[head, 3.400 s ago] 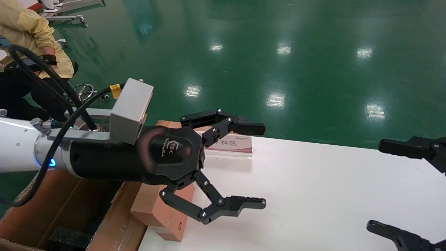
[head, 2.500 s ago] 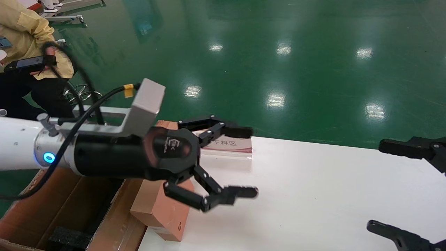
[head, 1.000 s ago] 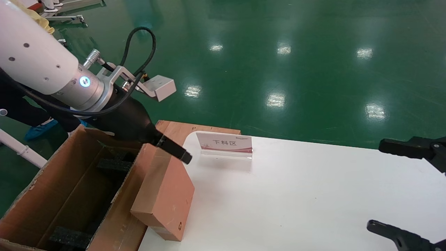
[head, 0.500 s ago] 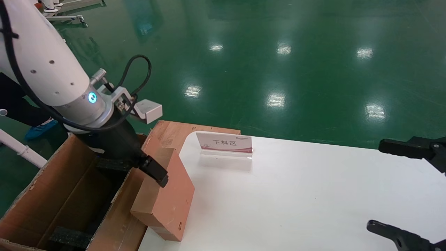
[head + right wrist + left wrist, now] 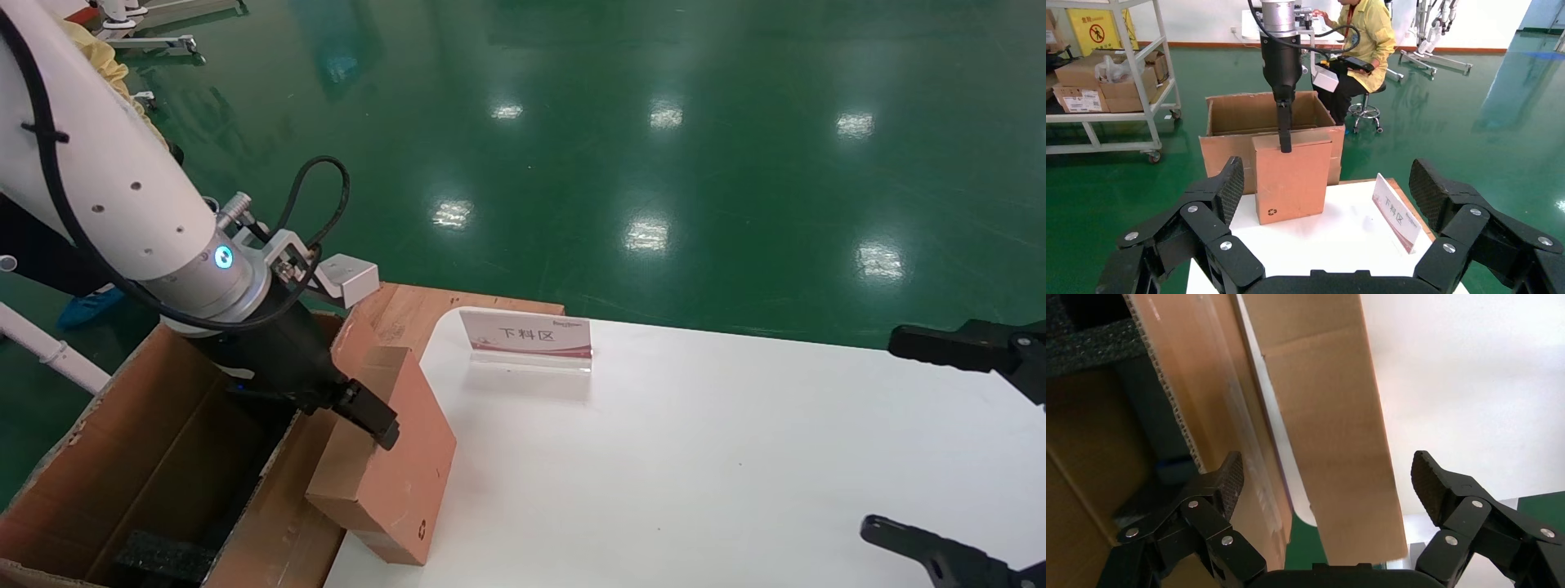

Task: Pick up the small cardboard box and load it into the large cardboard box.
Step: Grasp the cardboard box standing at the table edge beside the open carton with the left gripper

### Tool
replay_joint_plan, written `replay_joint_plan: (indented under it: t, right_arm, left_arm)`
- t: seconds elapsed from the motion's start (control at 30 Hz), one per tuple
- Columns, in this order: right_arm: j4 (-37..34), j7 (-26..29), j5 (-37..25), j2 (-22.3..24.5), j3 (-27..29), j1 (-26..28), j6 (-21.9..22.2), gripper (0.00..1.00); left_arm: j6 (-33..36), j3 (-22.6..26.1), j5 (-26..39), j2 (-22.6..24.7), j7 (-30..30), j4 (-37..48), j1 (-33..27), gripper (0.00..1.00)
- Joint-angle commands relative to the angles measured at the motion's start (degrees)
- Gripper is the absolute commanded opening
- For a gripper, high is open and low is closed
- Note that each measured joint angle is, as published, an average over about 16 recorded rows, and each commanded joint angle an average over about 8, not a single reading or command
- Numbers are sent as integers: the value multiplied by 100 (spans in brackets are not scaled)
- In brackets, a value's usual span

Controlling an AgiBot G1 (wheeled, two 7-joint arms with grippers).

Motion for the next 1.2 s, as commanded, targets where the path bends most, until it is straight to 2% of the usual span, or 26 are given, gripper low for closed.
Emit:
replay_joint_plan:
  t: [0.03, 0.33, 0.73, 0.77, 1.0, 1.03, 1.2]
  right_arm:
    - [0, 0, 1, 0, -1, 0, 0, 100]
    - [0, -2, 3, 2, -4, 1, 2, 100]
    - [-2, -4, 6, 3, -6, 0, 4, 100]
    - [-2, -4, 6, 3, -6, 0, 4, 96]
    - [-2, -4, 6, 3, -7, 0, 5, 9]
    - [-2, -4, 6, 3, -7, 0, 5, 0]
    - [-2, -4, 6, 3, -7, 0, 5, 0]
  left_arm:
    - [-102, 5, 4, -49, 46, 0, 50, 100]
    - [-312, 43, 62, -214, 205, 3, 209, 100]
    - [-327, 117, 153, -167, 280, 1, 272, 99]
    - [-324, 117, 154, -166, 280, 1, 272, 87]
    - [-319, 105, 150, -168, 280, 3, 268, 0]
    - [-319, 104, 149, -169, 279, 3, 267, 0]
    - [-317, 97, 144, -171, 279, 5, 265, 0]
